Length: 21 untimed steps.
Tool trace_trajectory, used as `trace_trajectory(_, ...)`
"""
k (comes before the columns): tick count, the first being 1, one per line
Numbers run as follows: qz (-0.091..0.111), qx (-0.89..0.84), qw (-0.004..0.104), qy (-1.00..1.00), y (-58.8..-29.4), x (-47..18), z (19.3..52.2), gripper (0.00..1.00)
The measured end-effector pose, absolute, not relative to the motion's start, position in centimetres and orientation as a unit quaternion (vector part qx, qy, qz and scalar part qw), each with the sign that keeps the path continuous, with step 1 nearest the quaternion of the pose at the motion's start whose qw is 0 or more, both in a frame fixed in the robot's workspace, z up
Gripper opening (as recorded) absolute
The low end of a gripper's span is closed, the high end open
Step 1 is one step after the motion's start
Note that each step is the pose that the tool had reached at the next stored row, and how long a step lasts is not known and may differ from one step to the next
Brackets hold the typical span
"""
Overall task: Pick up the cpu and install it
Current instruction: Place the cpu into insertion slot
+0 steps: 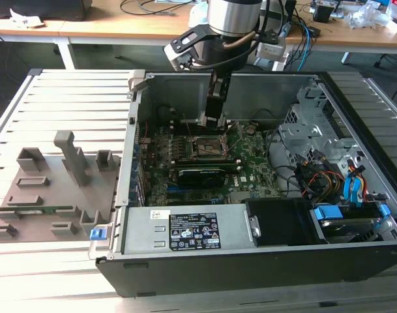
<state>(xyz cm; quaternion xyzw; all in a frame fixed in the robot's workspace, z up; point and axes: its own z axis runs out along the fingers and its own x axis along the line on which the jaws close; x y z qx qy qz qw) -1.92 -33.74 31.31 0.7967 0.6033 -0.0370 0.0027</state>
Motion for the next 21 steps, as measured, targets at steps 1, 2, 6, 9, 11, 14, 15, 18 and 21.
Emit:
trace_trajectory(1, -0.037, 0.797, 0.003, 0.603, -33.74, -1.92, 31.32, 0.54)
trace_trajectory(2, -0.037, 0.797, 0.003, 0.603, -33.74, -1.92, 31.32, 0.54)
trace_trajectory(6, -0.025, 0.774, -0.013, 0.632, -33.74, -1.92, 31.3, 0.54)
trace_trajectory(9, -0.025, 0.747, -0.012, 0.665, -33.74, -1.92, 31.26, 0.54)
trace_trajectory(11, -0.026, 0.731, -0.011, 0.682, -33.74, -1.92, 31.25, 0.54)
trace_trajectory(14, -0.026, 0.728, -0.011, 0.685, -33.74, -1.92, 31.24, 0.54)
trace_trajectory(15, -0.026, 0.727, -0.011, 0.686, -33.74, -1.92, 31.24, 0.54)
trace_trajectory(18, -0.026, 0.727, -0.011, 0.686, -33.74, -1.92, 31.15, 0.54)
trace_trajectory(21, -0.026, 0.727, -0.011, 0.686, -33.73, -1.81, 30.6, 0.54)
